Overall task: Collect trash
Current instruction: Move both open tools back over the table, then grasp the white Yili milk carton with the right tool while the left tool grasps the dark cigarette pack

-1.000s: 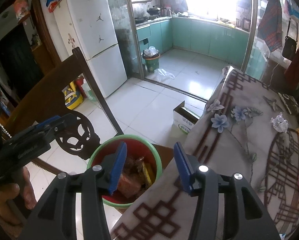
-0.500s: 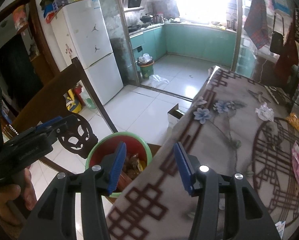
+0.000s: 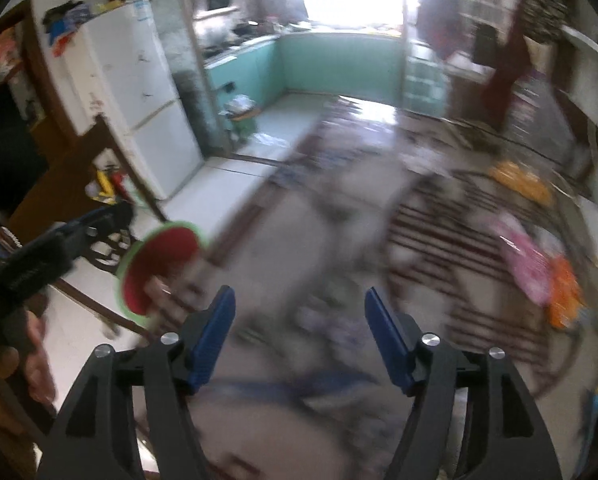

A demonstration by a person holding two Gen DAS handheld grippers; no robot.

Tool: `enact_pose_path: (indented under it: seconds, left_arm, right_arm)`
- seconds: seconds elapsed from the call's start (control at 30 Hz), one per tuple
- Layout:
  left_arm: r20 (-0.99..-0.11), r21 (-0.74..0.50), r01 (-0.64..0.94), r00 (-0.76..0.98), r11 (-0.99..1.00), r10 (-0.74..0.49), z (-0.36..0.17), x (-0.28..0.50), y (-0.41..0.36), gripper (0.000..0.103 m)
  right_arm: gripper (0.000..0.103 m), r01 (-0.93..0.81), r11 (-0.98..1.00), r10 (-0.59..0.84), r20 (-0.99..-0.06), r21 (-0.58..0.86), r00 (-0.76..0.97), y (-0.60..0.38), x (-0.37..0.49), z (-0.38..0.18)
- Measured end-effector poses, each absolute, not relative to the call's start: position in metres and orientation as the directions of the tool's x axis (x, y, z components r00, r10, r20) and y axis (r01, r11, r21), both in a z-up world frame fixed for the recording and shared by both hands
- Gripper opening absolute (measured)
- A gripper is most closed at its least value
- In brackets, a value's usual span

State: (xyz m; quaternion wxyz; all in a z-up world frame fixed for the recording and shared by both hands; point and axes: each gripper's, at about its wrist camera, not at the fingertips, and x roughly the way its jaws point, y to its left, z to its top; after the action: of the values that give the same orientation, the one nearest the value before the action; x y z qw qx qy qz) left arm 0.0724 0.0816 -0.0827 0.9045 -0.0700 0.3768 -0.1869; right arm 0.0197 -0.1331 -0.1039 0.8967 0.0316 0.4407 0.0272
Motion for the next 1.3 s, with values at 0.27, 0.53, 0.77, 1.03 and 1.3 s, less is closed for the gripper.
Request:
enact_pose_path:
  seconds: [0.27, 0.53, 0.77, 1.03, 1.3]
  left_arm:
    - [-0.675, -0.312, 0.328, 0.585, 0.892, -0.451, -0.097, 0.015, 0.006, 0.056]
    - [-0.706, -0.339, 0.337, 0.526, 0.878, -0.474, -0.105, -0.022, -0.028, 0.058]
    - [-0.736, -0.397, 0.33, 0.442, 0.856, -0.512, -0.123, -0.035, -0.048, 0.06]
    - [-0.793, -0.434, 0.339, 0.295, 0.835, -0.532, -0.158, -0.055, -0.078, 0.06]
    - [-0.828, -0.435, 0.446, 0.143, 0.782, -0.542, -0.189, -0.067, -0.12, 0.06]
  right_arm:
    - [0.071, 0.102, 0.995, -0.053, -0.863, -0.001, 0.503, -0.247, -0.036, -0.145]
    - [0.071, 0.091, 0.996, -0.012, -0.926, 0.024, 0.377, -0.271, -0.055, -0.194]
    - [0.072, 0.047, 0.999, -0.015, -0.949, -0.001, 0.314, -0.265, -0.051, -0.221]
    - [0.049, 0.101, 0.995, -0.025, -0.949, 0.007, 0.313, -0.287, -0.052, -0.233]
    - [0.05, 0.277, 0.961, -0.115, -0.897, 0.008, 0.426, -0.324, -0.078, -0.181]
